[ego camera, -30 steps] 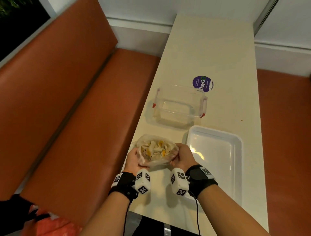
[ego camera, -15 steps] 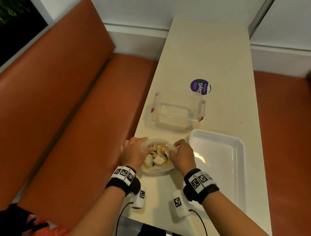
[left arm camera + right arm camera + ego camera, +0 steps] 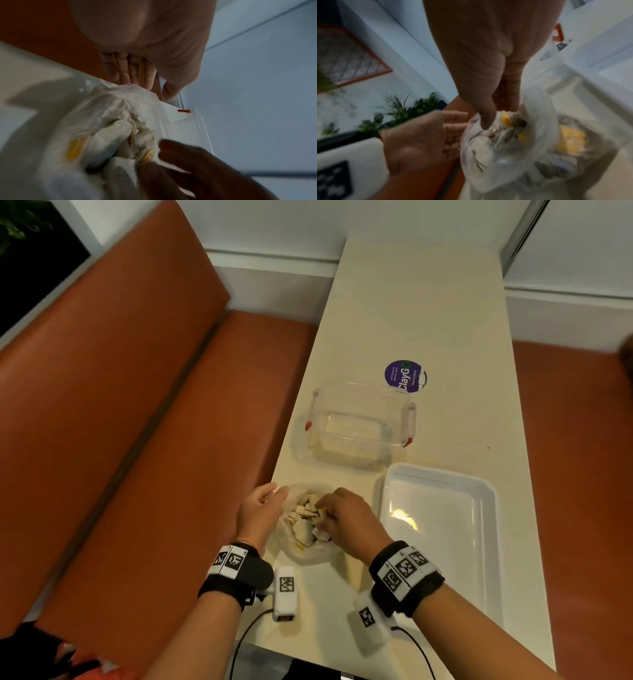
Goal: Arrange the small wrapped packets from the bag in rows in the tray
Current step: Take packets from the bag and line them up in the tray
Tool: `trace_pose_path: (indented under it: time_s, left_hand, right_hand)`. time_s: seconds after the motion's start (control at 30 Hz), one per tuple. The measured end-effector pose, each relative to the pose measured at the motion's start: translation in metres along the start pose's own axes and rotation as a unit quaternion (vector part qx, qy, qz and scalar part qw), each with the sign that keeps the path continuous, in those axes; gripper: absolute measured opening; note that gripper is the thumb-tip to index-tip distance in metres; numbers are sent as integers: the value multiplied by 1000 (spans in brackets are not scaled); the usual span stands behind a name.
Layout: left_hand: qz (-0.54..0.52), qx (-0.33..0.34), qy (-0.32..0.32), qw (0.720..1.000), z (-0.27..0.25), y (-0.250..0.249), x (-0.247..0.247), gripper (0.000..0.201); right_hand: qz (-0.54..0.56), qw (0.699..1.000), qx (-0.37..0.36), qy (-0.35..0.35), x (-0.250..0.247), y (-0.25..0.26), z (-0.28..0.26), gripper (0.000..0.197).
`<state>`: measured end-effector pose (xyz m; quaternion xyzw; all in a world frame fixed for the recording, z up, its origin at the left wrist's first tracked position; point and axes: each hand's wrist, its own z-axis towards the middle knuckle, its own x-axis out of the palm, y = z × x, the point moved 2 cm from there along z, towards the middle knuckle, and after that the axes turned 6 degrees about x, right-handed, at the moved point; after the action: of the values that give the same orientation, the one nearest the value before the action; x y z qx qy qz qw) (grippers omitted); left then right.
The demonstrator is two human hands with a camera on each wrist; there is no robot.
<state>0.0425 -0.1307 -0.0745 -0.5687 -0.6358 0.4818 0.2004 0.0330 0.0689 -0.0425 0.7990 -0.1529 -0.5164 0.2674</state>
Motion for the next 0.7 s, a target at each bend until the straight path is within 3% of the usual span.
trace_pose_path:
  time_s: [0.07,0.13,0.2,0.27,0.33,0.43,0.53,0.63,0.7]
  left_hand:
    - [45,41,-5,998,-12,-3,-4,36]
    - [116,119,15,986,-25,-3,-1,34]
    - [227,236,77,942,-38,-4,12,40]
    - [310,301,155,888,-45,2,33,50]
    - [371,305,193,856,-45,7,52,61]
    - [433,280,193,835,-38,9,71,75]
    - [496,272,180,805,-35,6,82,69]
    - [514,249,166,804,-31,1,83,53]
    - [498,229,178,817,-25,0,79,57]
  right_hand:
    - [-82,995,-3,59,15,2,-1,53]
    - [-112,991,13,67,23,2,-1,60]
    - [-93,995,13,41,22,2,-1,58]
    - [-50,999,19,1,15,0,-4,56]
    - [-26,999,33,-32,6,-7,-7,55]
    - [-35,997,52,-55,-8,-19,-14,52]
    - [-33,993,95,-57,-15,-32,-17,46]
    - [33,989,139,-30,-13,-40,-17,41]
    - [64,986,151,-17,-10,-42,-15,42]
